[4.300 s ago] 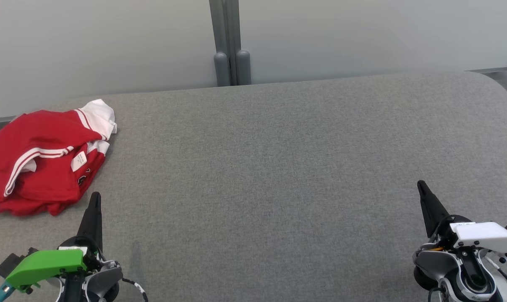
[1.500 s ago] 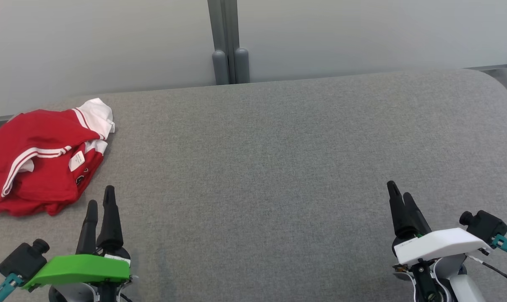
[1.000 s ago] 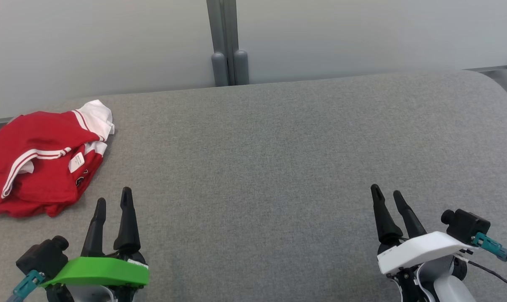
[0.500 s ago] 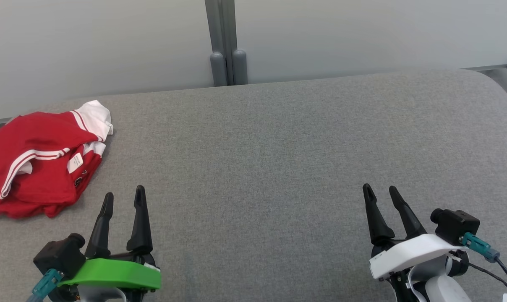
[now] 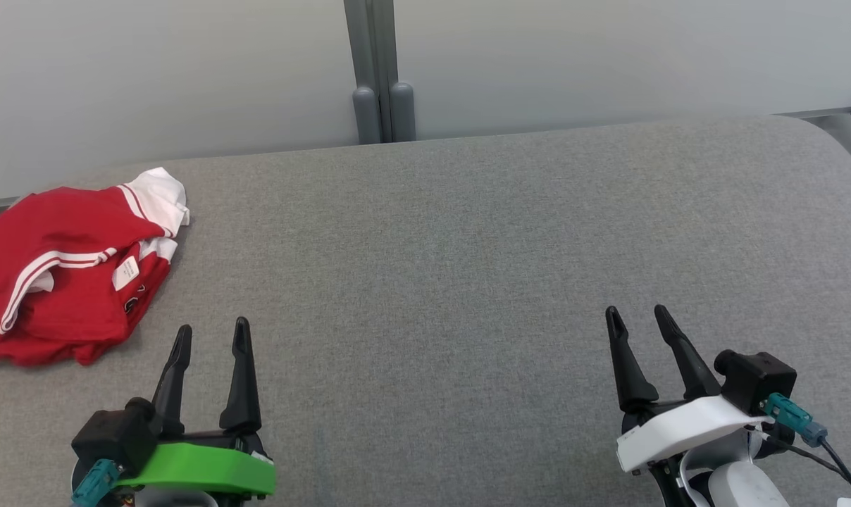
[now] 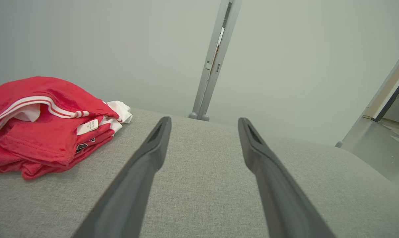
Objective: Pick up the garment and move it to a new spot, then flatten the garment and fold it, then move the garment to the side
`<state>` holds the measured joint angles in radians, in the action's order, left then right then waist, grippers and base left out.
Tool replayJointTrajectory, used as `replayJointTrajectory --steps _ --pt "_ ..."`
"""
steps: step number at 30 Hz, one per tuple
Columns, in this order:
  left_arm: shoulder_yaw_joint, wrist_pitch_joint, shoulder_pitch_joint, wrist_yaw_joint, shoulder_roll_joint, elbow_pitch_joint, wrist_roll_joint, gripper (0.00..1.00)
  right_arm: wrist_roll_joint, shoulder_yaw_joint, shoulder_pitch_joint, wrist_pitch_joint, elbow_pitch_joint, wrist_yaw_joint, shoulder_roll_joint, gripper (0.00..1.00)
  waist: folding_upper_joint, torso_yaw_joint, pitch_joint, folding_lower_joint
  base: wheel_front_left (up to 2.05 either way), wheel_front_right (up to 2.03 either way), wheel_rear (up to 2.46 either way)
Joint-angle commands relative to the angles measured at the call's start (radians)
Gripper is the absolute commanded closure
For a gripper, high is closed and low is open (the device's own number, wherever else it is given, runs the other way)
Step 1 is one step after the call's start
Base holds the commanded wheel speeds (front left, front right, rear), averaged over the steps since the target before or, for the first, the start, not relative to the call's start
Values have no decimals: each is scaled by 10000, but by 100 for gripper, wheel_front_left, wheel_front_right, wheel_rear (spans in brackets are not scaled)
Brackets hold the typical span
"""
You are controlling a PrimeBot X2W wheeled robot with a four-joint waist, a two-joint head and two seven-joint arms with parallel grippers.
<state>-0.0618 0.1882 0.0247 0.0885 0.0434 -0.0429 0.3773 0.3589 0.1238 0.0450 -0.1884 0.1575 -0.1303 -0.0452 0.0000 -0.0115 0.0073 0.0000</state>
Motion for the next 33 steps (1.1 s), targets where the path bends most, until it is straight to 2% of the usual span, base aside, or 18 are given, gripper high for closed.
replayJointTrajectory --steps 1,33 --pt "33 107 20 57 86 19 -209 0 -253 3 -33 -111 -99 -5 -52 0 0 0 5 0 0 0 0" --pt "-88 713 220 195 101 -340 -2351 0 -2335 -5 -150 -736 131 -6 -68 0 0 -9 10 0 0 0 0"
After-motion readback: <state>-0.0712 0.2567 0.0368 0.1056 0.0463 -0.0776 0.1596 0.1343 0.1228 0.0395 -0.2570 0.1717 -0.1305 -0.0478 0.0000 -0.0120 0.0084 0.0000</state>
